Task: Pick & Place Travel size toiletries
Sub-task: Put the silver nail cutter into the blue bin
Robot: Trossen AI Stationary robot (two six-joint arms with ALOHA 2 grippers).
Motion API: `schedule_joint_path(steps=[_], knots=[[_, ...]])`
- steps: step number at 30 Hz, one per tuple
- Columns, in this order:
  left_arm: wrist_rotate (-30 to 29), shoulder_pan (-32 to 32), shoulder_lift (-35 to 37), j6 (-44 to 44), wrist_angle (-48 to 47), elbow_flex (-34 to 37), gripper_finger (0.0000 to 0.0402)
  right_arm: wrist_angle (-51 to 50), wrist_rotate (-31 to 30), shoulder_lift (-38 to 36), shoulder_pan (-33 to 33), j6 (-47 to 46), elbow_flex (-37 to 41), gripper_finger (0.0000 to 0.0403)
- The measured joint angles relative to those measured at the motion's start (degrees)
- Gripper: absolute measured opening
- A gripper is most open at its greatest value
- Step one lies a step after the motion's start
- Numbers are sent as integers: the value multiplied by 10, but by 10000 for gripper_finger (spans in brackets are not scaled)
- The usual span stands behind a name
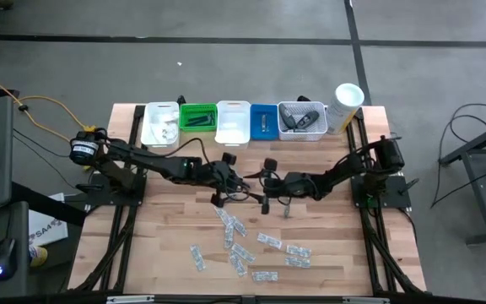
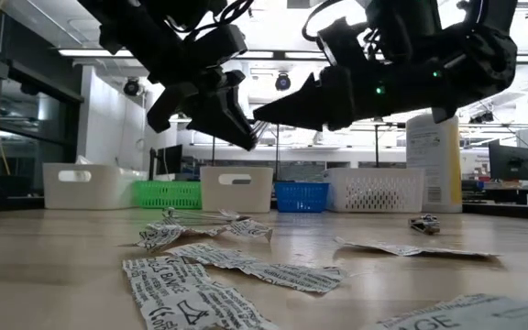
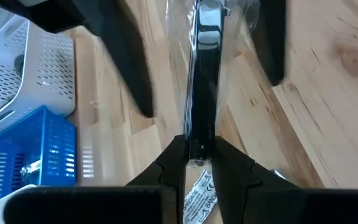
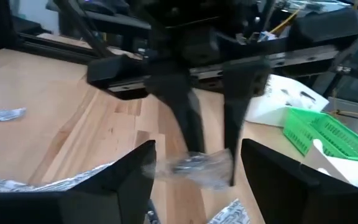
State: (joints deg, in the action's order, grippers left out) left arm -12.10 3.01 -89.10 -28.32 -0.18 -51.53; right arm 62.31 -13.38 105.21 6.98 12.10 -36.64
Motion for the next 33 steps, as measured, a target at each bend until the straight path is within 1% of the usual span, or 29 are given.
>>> schedule_joint_path(steps=[3,5,11,12,16,18,21,23,26,28,30,33], knots=[[0,0,0,0,2,0,51,-15,1,0,0,-7,-1,208],[0,0,0,0,2,0,51,-20,-1,0,0,-13,-1,180],[4,0,0,14,0,0,51,-16,-10,0,0,-7,-1,60],[4,0,0,19,0,0,51,-15,-13,0,0,-3,-1,46],[4,0,0,30,-1,0,57,-15,-11,0,0,-7,-1,44],[4,0,0,33,-1,0,70,-14,-8,0,0,-13,-1,44],[-9,0,-1,29,-2,0,100,-18,-22,-3,0,-20,-1,44],[-33,1,-1,27,-6,0,123,-26,-34,-11,-1,-21,-1,44],[-85,0,5,27,-26,0,156,-33,-53,-22,-9,-30,-1,44],[-113,0,12,30,-37,0,173,-58,-71,-35,-19,-48,0,44],[-144,0,25,42,-62,0,185,-81,-98,-50,-34,-65,-1,44],[-183,0,46,72,-103,0,189,-120,-138,-75,-64,-90,0,44]])
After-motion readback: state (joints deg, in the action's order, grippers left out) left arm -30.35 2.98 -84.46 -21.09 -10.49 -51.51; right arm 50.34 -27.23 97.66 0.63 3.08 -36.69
